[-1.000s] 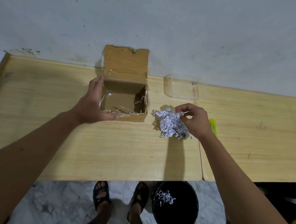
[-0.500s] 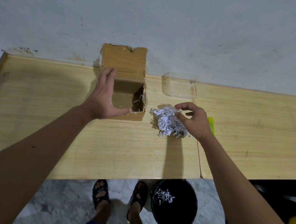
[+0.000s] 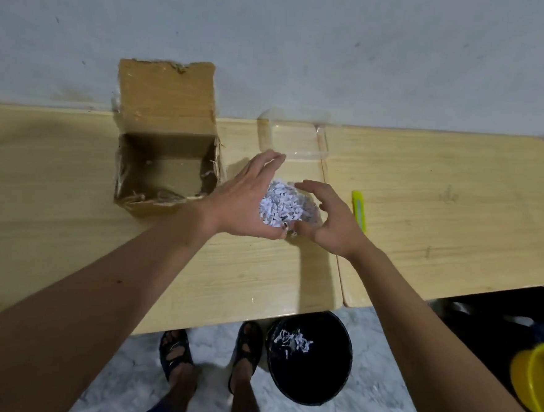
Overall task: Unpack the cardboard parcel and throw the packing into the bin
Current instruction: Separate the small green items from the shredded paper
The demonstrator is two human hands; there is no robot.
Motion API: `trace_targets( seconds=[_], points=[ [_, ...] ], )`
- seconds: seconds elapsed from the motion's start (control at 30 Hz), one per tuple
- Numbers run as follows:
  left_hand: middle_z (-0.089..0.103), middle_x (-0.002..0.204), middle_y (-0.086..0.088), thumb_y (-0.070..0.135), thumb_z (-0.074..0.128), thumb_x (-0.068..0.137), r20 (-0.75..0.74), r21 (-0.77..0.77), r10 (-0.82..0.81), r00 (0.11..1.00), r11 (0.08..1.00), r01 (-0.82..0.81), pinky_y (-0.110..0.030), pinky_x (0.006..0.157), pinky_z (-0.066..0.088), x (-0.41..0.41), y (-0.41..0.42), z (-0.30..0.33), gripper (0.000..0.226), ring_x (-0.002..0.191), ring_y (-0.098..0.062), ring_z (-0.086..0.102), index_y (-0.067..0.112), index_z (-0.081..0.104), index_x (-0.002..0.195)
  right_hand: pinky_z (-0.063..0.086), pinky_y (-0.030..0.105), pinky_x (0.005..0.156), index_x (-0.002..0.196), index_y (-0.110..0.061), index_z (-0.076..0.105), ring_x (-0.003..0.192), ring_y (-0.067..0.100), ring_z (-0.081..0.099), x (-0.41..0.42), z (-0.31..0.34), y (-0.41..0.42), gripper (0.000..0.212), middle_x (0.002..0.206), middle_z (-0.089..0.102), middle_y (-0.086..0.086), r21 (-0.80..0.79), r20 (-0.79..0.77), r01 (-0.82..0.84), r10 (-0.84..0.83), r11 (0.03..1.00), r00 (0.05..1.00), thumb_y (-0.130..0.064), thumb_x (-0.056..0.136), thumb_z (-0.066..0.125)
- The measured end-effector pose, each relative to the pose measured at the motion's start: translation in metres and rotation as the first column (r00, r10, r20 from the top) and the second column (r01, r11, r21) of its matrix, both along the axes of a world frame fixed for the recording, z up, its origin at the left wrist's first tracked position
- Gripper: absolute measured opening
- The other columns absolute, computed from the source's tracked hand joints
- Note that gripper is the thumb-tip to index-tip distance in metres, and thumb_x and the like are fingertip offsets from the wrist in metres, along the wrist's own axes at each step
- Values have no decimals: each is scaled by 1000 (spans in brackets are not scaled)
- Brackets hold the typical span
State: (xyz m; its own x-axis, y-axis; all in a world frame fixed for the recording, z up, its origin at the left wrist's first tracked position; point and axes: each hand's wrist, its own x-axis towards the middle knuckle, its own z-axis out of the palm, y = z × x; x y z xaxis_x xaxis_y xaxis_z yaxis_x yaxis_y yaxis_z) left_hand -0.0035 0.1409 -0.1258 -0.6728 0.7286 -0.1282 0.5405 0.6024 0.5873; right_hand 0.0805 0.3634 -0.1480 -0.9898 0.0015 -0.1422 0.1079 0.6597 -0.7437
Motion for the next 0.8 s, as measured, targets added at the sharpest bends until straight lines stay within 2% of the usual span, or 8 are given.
trace_targets(
  seconds=[0.13,0.2,0.27,0.37,0.47,0.53,0.63,0.8],
  points=[
    [0,171,-6,74,80,63,-133,-254,-154,979,960,117,-49,128,17,-3,16,-21,143,159,-29,6,15,-5,162,40,38,115,148,-21,49,138,19,47,-2,-16,4,98,148,48,5,47,-24,-106,107,993,994,-48,61,83],
    [6,170,-14,76,79,63,-157,-334,-203,967,932,142,-48,128,16,-2,25,-28,145,158,-32,8,7,-3,161,41,37,114,148,-18,50,136,20,49,-3,-21,5,98,148,49,7,45,-29,-113,114,993,993,-47,59,82],
    [10,169,-16,74,78,66,-124,-353,-195,973,925,141,-44,129,14,0,31,-32,142,158,-31,11,3,-1,161,45,36,109,144,-13,54,129,23,55,-4,-26,7,93,141,55,9,47,-56,-100,102,994,993,-40,61,85],
    [17,169,-10,65,79,73,-17,-274,-141,990,953,131,-38,127,17,2,36,-34,129,156,-25,17,7,7,162,49,30,96,135,-9,61,110,18,61,-5,-30,10,75,126,64,9,26,-65,-59,60,998,996,-16,66,89],
    [34,162,0,57,80,78,35,-166,-71,997,983,76,-35,115,30,-1,35,-41,106,149,-20,33,18,24,160,47,19,87,127,-12,66,99,8,60,-7,-33,15,62,116,67,3,-1,-52,-17,17,1000,999,-5,69,86],
    [47,152,4,53,79,81,62,-107,-20,998,994,27,-34,106,38,-5,33,-46,89,139,-18,45,23,38,154,50,21,87,125,-13,68,100,10,64,-9,-33,18,57,113,68,-1,-40,-20,21,-22,999,1000,-4,71,86],
    [60,140,5,41,81,84,114,-7,52,992,999,-51,-37,106,43,-11,30,-54,66,128,-20,56,24,55,142,54,25,86,122,-14,70,99,15,68,-15,-33,22,52,111,71,-2,-69,20,40,-39,997,999,-7,74,88],
    [72,124,-2,32,84,83,181,79,156,971,982,-173,-40,101,49,-18,33,-61,49,115,-22,66,15,68,127,47,9,75,118,-13,73,85,10,64,-27,-32,24,42,99,70,-5,-40,36,47,-46,998,998,-14,79,86]
  ],
)
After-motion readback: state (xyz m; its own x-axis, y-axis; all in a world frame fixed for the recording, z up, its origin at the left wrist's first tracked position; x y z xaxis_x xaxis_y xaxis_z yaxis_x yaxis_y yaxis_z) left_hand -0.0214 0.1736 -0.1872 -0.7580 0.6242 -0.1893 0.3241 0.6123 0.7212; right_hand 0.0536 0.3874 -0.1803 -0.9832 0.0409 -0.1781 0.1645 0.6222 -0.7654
